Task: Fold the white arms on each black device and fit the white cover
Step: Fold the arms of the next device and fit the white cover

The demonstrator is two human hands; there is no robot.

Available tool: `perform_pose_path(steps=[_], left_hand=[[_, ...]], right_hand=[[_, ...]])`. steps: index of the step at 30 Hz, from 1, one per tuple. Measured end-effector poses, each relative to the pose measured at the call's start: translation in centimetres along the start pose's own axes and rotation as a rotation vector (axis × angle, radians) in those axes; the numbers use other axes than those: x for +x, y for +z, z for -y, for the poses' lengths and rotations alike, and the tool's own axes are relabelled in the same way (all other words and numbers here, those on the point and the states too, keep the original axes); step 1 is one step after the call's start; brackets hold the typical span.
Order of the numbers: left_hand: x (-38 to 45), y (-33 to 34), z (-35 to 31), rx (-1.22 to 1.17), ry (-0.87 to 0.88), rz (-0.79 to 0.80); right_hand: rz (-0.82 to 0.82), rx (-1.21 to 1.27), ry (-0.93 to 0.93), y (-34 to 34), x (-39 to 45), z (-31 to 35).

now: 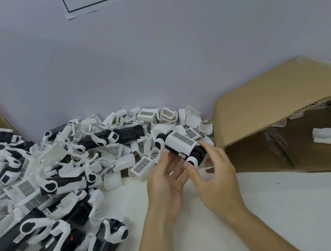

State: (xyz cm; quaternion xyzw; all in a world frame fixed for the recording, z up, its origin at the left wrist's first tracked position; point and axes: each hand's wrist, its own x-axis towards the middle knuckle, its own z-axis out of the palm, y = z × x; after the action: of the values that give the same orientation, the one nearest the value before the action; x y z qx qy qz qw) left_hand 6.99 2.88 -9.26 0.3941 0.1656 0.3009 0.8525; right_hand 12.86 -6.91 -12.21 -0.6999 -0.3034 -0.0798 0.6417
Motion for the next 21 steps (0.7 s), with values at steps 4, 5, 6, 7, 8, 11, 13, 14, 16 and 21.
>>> perform_pose_path(steps=[4,5,6,7,8,11,13,14,16,21], left_hand=[[-0.1,-0.6,0.1,0.323,0.136,-0.289],[-0.1,-0.7,0.1,0.352,0.207,-0.38],[0.0,-0.9,0.0,0.359,0.278,-0.461],[0.1,-1.2,-0.2,0.359,0.335,-0.522],[0.3,-1.3,-0.4,0.363,0.379,-0.547],[0.5,-1.4,-0.6,0.347,0.363,-0.447],[0.5,-1.3,-0.5,0.335,0.273,-0.34],[0.5,-1.2,-0.5,0.323,0.253,-0.301],[0.5,-1.1,-0.5,0.321,0.25,-0.265],[0.5,-1.2,-0.5,0.333,0.293,-0.251]], right_hand=[[-0.042,-0.018,-0.006,0.1,-0.1,0.1],[-0.065,-0.021,-0.006,0.0,0.0,0.0],[-0.078,-0.025,-0.005,0.0,0.0,0.1],[-0.072,-0.025,0.001,0.0,0.0,0.1],[-0.054,-0.01,0.015,0.0,0.0,0.0],[-0.008,0.114,0.096,0.0,0.1,0.0],[0.013,0.201,0.136,-0.1,0.3,0.0],[0.025,0.234,0.154,-0.3,0.4,0.1],[0.041,0.283,0.175,-0.5,0.5,0.2],[0.058,0.34,0.193,-0.7,0.6,0.3]])
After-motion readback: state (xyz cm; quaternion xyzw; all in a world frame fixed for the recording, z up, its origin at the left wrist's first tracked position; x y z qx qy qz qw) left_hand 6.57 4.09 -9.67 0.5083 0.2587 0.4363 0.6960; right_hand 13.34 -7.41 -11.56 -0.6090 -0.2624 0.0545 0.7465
